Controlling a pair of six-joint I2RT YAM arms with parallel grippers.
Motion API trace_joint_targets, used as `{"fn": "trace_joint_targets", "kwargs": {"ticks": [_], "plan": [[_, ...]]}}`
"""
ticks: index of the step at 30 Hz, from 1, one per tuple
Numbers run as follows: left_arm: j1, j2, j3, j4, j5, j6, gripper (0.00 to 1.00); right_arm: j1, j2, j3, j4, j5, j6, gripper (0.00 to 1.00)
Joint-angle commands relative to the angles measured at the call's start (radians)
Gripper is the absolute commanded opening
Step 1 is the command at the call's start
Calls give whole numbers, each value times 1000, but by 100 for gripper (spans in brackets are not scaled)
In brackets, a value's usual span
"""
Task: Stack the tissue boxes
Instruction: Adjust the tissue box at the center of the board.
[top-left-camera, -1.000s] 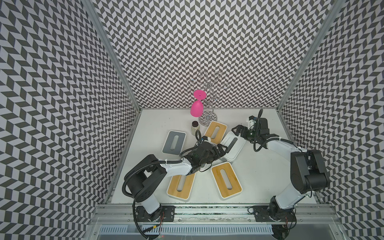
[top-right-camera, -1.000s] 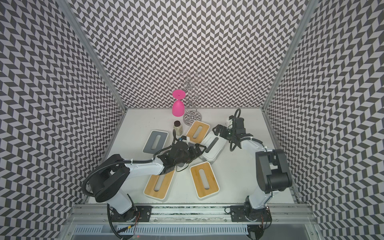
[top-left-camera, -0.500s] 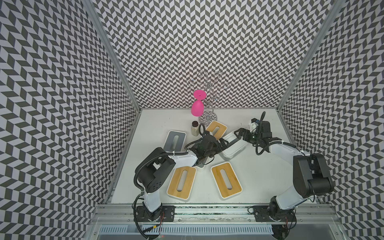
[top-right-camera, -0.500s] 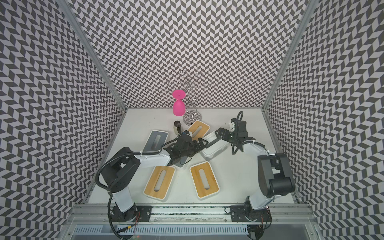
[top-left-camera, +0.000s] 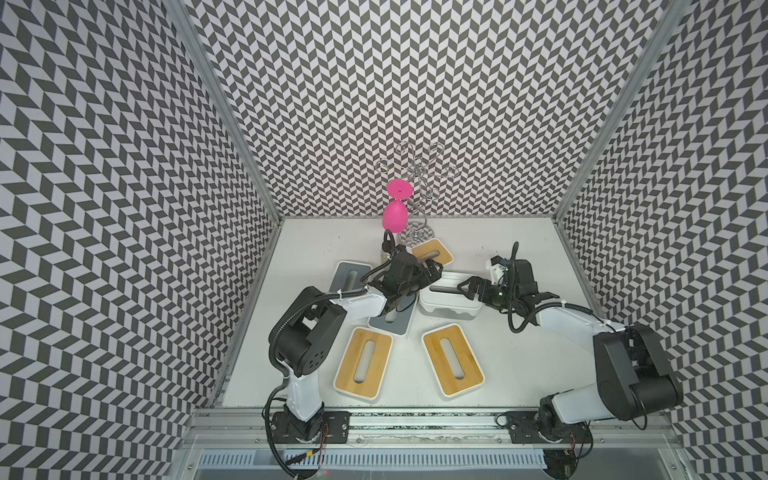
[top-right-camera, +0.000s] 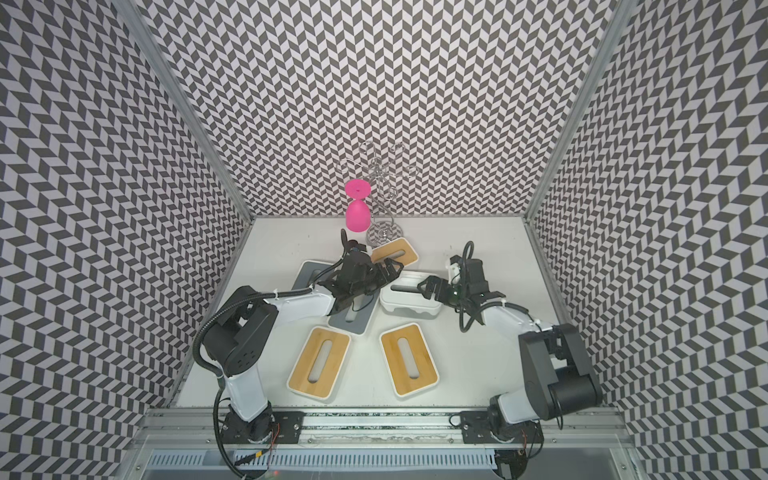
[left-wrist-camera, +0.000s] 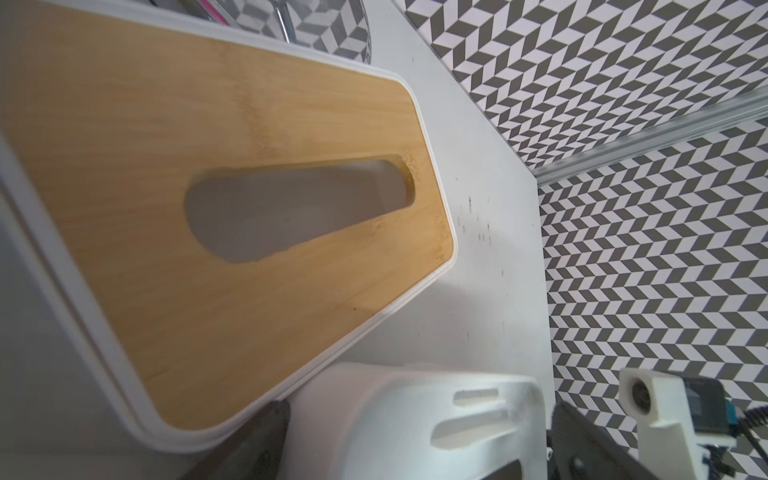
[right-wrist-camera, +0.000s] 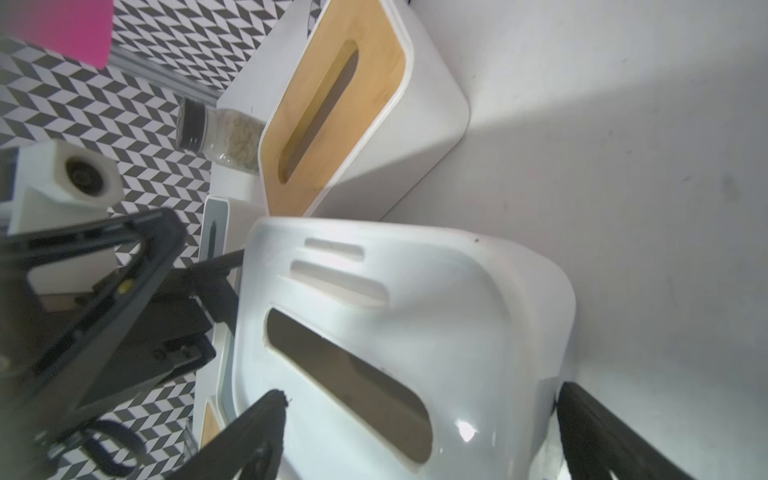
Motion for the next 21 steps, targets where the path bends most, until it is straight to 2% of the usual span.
{"fn": "trace_joint_targets", "kwargs": {"ticks": [1, 11, 17, 21], "plan": [[10, -51, -5, -40, 8, 68, 99, 26, -48, -2, 57, -30, 33, 99], [15, -186, -86, -100, 6, 123, 99, -18, -29, 25, 73, -35, 31, 99], [-10, -212, -108, -140, 30, 165, 98, -52, -4, 9, 162, -62, 66, 100], [-22, -215, -112, -158, 27, 195, 96, -59, 6, 4, 193, -64, 61, 96]]}}
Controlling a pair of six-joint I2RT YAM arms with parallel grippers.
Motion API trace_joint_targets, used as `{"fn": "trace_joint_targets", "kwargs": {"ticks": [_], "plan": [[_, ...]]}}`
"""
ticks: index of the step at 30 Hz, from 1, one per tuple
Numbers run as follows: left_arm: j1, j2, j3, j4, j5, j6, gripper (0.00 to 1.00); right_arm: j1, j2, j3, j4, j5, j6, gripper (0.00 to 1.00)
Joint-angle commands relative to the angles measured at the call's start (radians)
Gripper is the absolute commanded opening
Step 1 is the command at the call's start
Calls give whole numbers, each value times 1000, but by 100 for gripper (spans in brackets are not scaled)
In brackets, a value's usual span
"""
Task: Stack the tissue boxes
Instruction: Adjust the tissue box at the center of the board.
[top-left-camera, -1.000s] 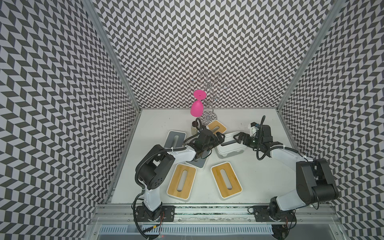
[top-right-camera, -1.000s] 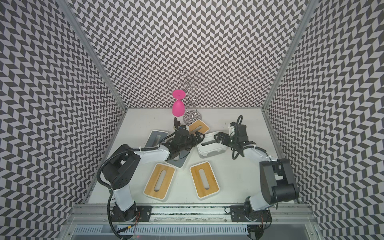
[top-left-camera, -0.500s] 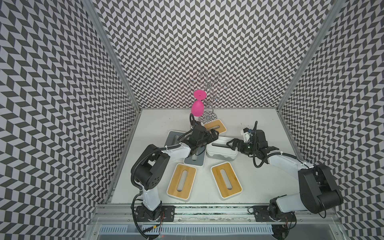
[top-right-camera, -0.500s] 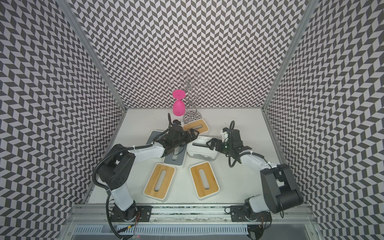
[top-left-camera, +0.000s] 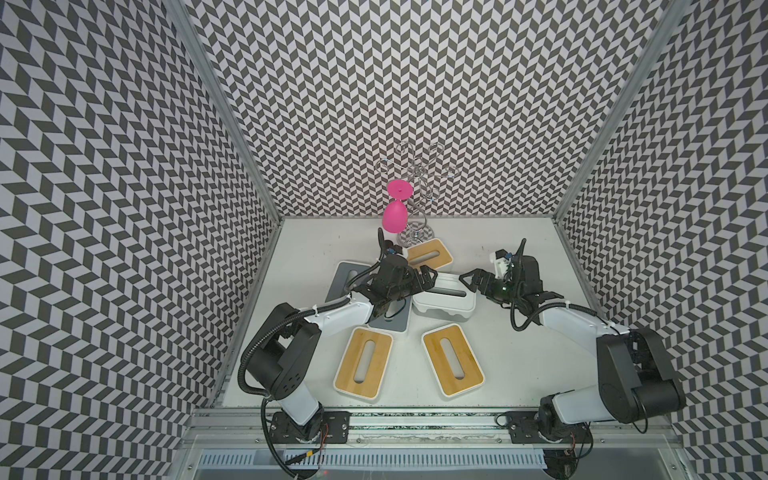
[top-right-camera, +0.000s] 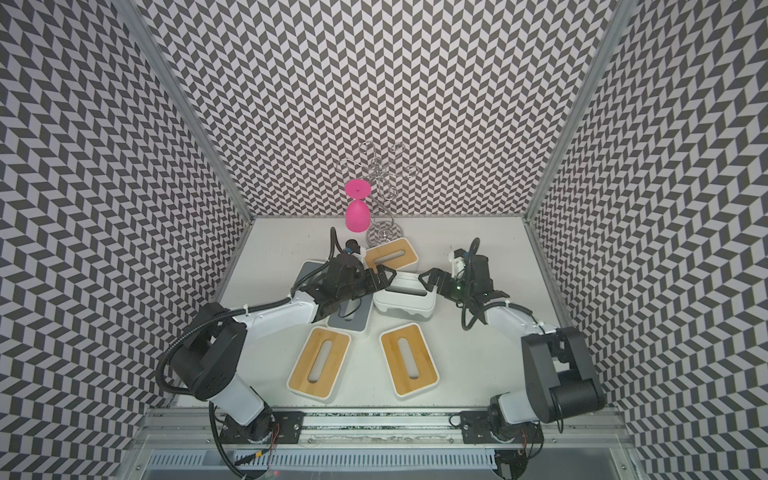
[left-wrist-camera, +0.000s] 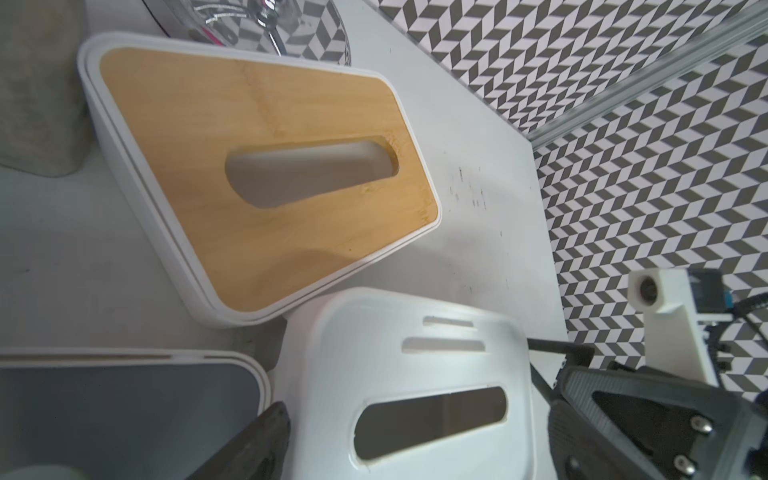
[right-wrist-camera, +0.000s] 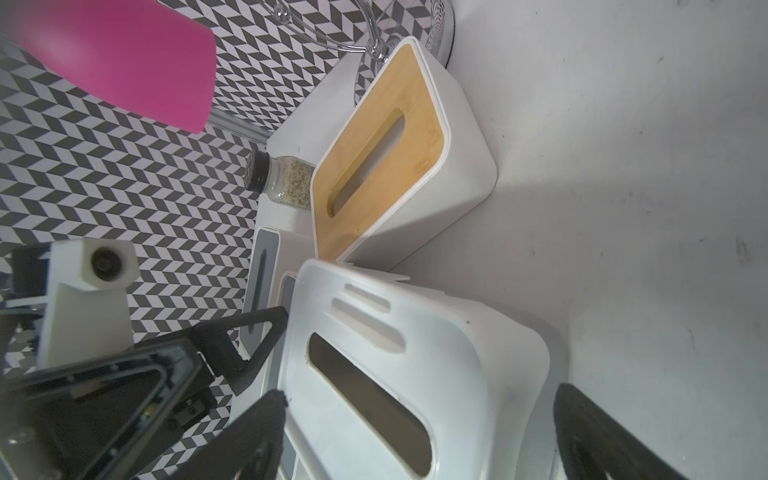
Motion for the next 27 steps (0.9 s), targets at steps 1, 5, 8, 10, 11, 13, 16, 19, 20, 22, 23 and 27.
{"fn": "trace_joint_targets", "kwargs": {"ticks": [1, 5, 8, 10, 11, 13, 16, 19, 20, 22, 23, 27], "plan": [[-10, -19, -11, -34, 11, 43, 95, -10, 16, -3, 94, -19, 18, 95], [-16, -16, -18, -28, 35, 54, 93, -13, 8, -30, 141, -14, 32, 93], [-20, -27, -33, -13, 35, 62, 91, -13, 22, -35, 136, -7, 42, 92], [-21, -31, -39, -13, 35, 67, 90, -13, 31, -37, 138, -3, 51, 90], [-21, -35, -42, -12, 33, 68, 90, -14, 35, -39, 147, -8, 56, 89], [-22, -47, -53, -7, 27, 68, 89, -12, 43, -42, 167, -24, 66, 88], [-22, -74, -84, 4, 8, 55, 89, -8, 53, -39, 188, -34, 69, 86], [-21, -114, -131, 33, -10, 45, 89, -4, 87, -19, 200, -54, 70, 82], [-21, -125, -143, 43, -10, 44, 88, 0, 97, -11, 209, -63, 73, 82], [-19, -138, -160, 50, -15, 41, 88, 16, 112, 4, 216, -60, 73, 81], [-20, -144, -167, 50, -21, 41, 88, 26, 118, 12, 218, -53, 73, 81], [-5, -166, -192, 34, -48, 32, 88, 65, 154, 43, 243, -50, 97, 81]]}}
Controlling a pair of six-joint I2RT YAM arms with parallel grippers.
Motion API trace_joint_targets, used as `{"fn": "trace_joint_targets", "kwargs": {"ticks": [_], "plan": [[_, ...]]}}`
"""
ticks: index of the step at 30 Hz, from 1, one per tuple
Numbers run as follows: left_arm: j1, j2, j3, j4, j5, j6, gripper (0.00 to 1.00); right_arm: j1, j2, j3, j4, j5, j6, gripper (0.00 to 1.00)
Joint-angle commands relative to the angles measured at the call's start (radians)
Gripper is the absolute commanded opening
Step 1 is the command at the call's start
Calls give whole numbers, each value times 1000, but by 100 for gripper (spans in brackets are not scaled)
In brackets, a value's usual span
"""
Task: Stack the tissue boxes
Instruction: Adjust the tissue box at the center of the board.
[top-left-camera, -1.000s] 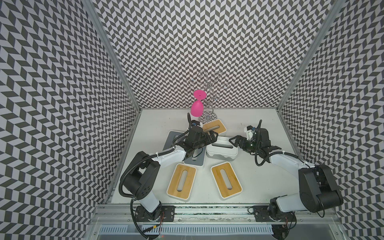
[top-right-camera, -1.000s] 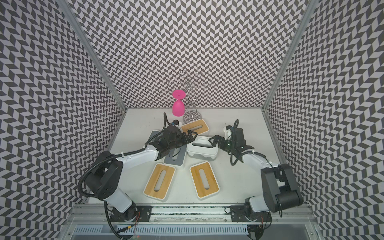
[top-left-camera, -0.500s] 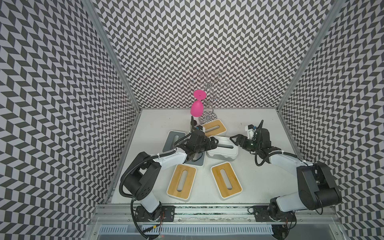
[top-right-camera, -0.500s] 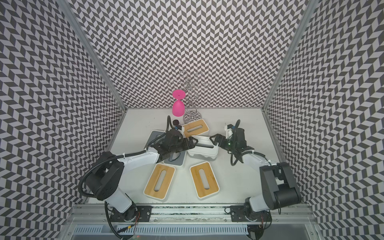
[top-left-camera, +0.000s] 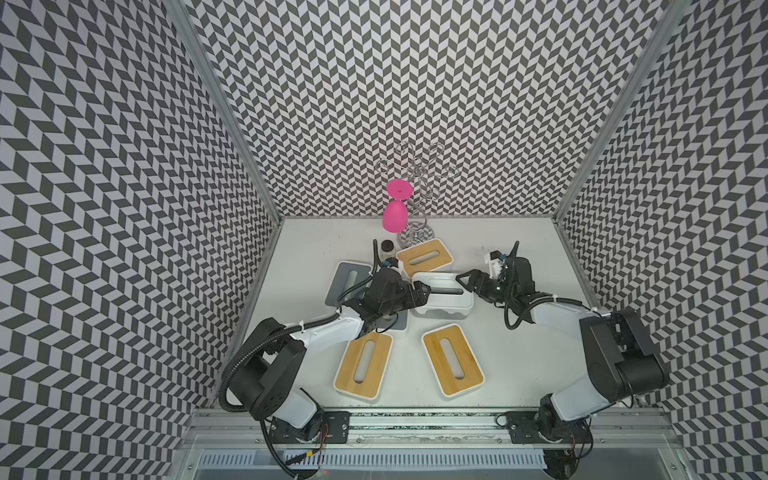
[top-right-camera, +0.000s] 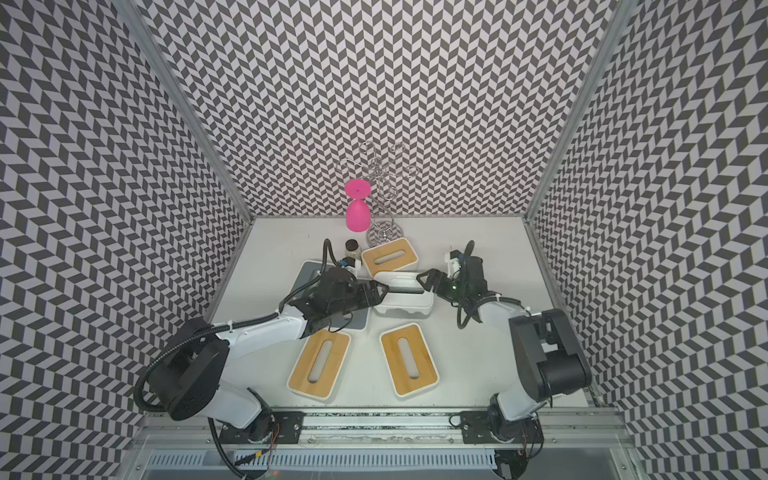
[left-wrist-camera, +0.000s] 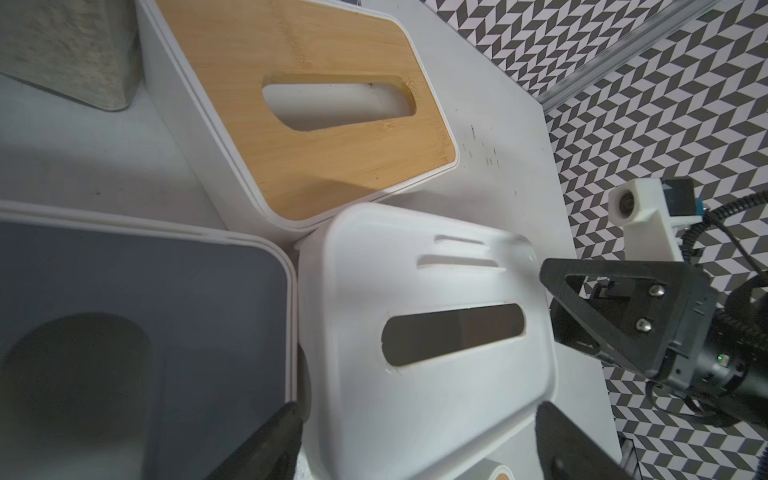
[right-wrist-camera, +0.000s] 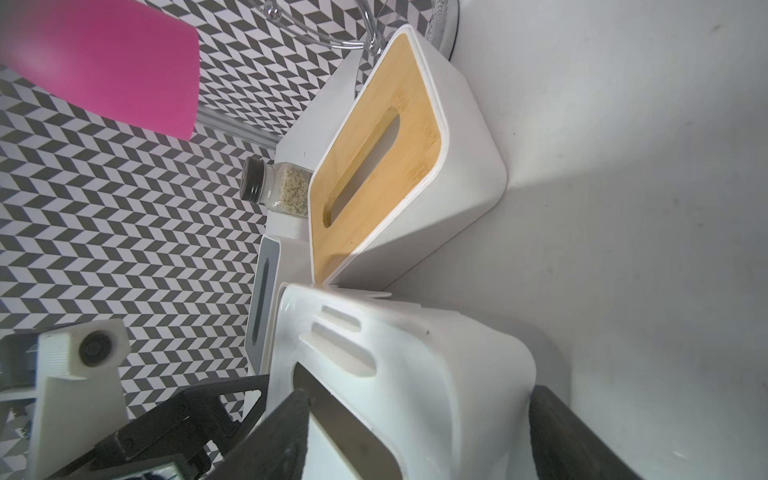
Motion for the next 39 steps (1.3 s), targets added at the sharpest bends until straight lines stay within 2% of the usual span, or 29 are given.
{"fn": "trace_joint_targets", "kwargs": {"ticks": [1, 8, 14, 26, 39], "plan": [[10, -43, -33, 21, -45, -10, 88, 42, 32, 55, 80, -22, 28, 81], [32, -127, -87, -3, -93, -12, 88, 57, 43, 86, 39, -1, 3, 84], [47, -146, -89, -14, -84, 3, 88, 44, 7, 69, -25, 30, -15, 85], [65, -177, -78, -70, -96, 42, 88, 41, 23, 35, -39, 71, -21, 79], [70, -249, -74, -166, -138, 76, 89, 38, 29, 42, -81, 99, -44, 77]]}}
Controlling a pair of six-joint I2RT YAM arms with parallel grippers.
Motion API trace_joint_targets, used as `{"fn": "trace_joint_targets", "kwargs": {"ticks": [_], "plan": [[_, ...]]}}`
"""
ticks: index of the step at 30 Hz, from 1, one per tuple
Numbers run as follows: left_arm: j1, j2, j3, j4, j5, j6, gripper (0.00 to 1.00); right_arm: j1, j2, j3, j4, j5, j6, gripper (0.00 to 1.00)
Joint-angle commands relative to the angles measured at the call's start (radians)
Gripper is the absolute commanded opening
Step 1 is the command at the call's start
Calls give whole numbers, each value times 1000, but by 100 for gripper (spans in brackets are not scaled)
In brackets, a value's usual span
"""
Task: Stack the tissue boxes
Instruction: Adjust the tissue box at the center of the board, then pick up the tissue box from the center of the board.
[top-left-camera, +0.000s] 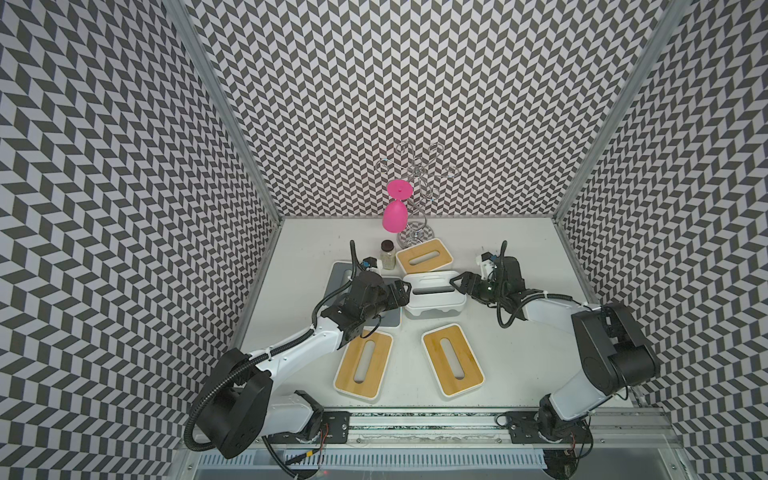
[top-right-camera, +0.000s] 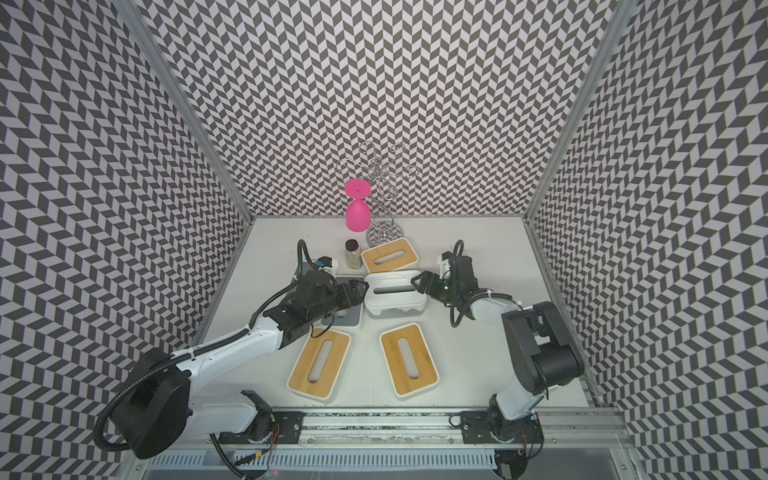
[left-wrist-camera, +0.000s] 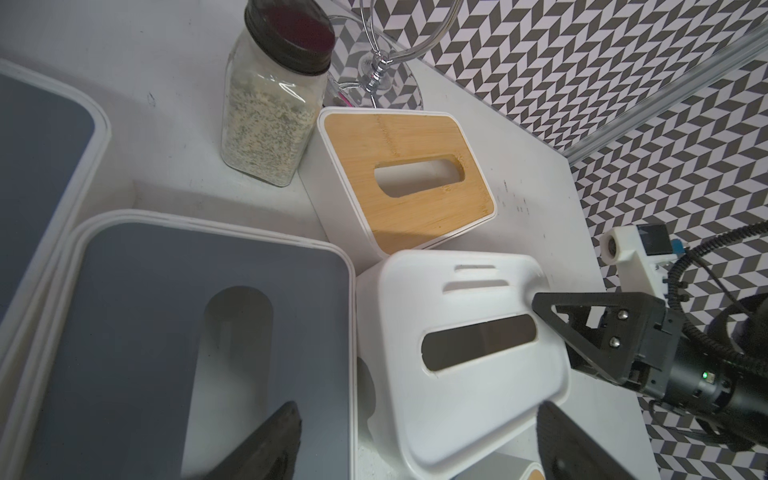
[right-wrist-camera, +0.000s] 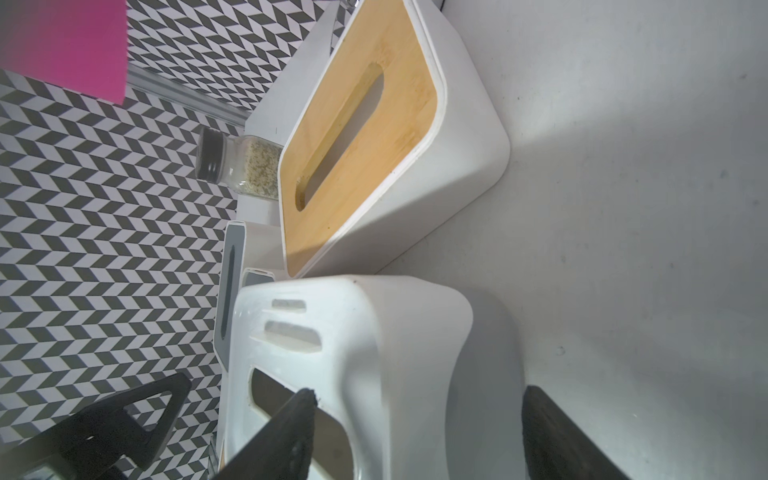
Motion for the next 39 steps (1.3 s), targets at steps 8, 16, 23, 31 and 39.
{"fn": "trace_joint_targets", "kwargs": {"ticks": [8, 16, 23, 31, 39], "plan": [[4, -97, 6, -97, -28, 29, 92, -5, -132, 28, -112, 82, -59, 80], [-12, -191, -13, -147, 12, 49, 97, 71, -270, 61, -319, 167, -126, 83], [-39, -285, -47, -211, 62, 61, 100, 255, -379, 68, -529, 316, -171, 83], [-50, -352, -110, -215, 144, 76, 99, 519, -442, 58, -655, 462, -124, 83], [-51, -406, -183, -229, 137, 43, 99, 742, -410, 30, -687, 563, -3, 82]]}}
